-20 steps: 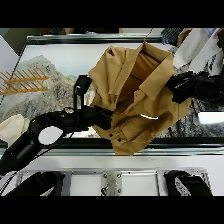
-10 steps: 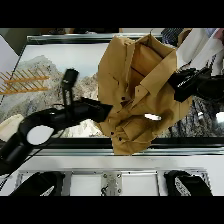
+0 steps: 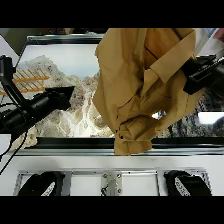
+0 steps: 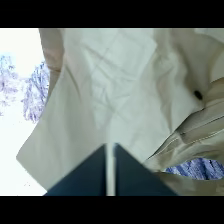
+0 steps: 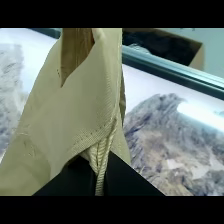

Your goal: Fold the clothes and pants, and hang the long-sleeved shirts on hangers.

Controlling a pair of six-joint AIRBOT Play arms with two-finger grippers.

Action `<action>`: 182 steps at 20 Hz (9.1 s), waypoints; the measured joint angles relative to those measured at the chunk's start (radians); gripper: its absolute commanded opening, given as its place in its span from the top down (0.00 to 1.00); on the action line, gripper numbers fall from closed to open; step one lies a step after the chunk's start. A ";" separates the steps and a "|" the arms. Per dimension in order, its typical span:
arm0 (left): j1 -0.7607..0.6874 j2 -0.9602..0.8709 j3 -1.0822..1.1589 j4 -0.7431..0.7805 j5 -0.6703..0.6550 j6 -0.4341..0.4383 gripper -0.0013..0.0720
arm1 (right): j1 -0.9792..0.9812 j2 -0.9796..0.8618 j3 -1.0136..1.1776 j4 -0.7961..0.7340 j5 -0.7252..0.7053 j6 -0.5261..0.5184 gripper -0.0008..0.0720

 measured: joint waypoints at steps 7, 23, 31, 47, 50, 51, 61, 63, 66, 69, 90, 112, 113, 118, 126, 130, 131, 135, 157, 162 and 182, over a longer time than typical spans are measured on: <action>-0.053 0.014 0.000 0.002 -0.039 -0.014 0.96 | -0.002 0.035 0.000 -0.395 -0.036 0.356 0.97; -0.255 -0.155 -0.001 0.000 0.002 -0.016 0.96 | -0.002 0.051 0.000 -0.579 -0.010 0.442 0.96; -0.263 -0.165 -0.001 0.000 0.021 -0.016 0.96 | -0.025 0.050 0.000 -0.645 0.011 0.550 0.97; -0.254 -0.163 -0.001 0.002 0.040 -0.014 0.96 | -0.886 -0.049 0.246 -0.800 0.068 0.848 0.97; -0.213 -0.138 0.003 -0.014 0.119 -0.014 0.97 | -0.924 -0.069 0.284 -0.795 0.046 0.866 0.97; -0.190 -0.127 0.014 -0.030 0.154 -0.012 0.97 | -0.930 -0.074 0.290 -0.791 0.046 0.871 0.97; 0.127 -0.282 0.496 -0.574 -0.138 0.499 0.97 | -0.945 -0.086 0.305 -0.769 0.034 0.846 0.97; 0.211 -0.356 0.590 -0.760 -0.261 0.583 0.97 | -0.945 -0.086 0.305 -0.766 0.034 0.839 0.97; 0.313 -0.463 0.718 -0.966 -0.427 0.649 0.97 | -0.945 -0.086 0.306 -0.762 0.035 0.838 0.97; 0.362 -0.542 0.825 -1.070 -0.522 0.681 0.97 | -0.945 -0.086 0.306 -0.762 0.040 0.835 0.97; 0.389 -0.546 0.908 -1.196 -0.547 0.781 0.96 | -0.945 -0.079 0.306 -0.789 0.035 0.833 0.97; 0.389 -0.545 0.908 -1.195 -0.554 0.781 0.96 | -0.947 -0.146 0.305 -0.867 -0.471 0.835 0.97; 0.389 -0.545 0.908 -1.195 -0.554 0.781 0.96 | -0.947 -0.150 0.305 -0.867 -0.478 0.835 0.97; 0.389 -0.545 0.908 -1.195 -0.554 0.782 0.96 | -0.947 -0.172 0.306 -0.870 -0.497 0.834 0.97; 0.389 -0.545 0.908 -1.194 -0.554 0.784 0.96 | -0.959 -0.215 0.309 -0.871 -0.525 0.838 0.97; 0.389 -0.545 0.908 -1.194 -0.560 0.784 0.96 | -1.029 -0.249 0.325 -0.871 -0.533 0.912 0.97; 0.389 -0.545 0.908 -1.194 -0.564 0.783 0.97 | -1.053 -0.258 0.332 -0.870 -0.532 0.933 0.97; 0.389 -0.545 0.908 -1.195 -0.586 0.781 0.96 | -1.131 -0.284 0.345 -0.868 -0.534 0.989 0.97; 0.389 -0.545 0.908 -1.196 -0.652 0.753 0.96 | -1.207 -0.241 0.349 -0.812 -0.385 1.069 0.06; 0.389 -0.545 0.908 -1.195 -0.667 0.751 0.97 | -1.156 -0.148 0.350 -0.745 -0.432 1.049 0.06; 0.380 -0.544 0.904 -0.954 -0.706 0.645 0.97 | 0.404 -0.468 0.348 -0.374 -0.063 0.403 0.28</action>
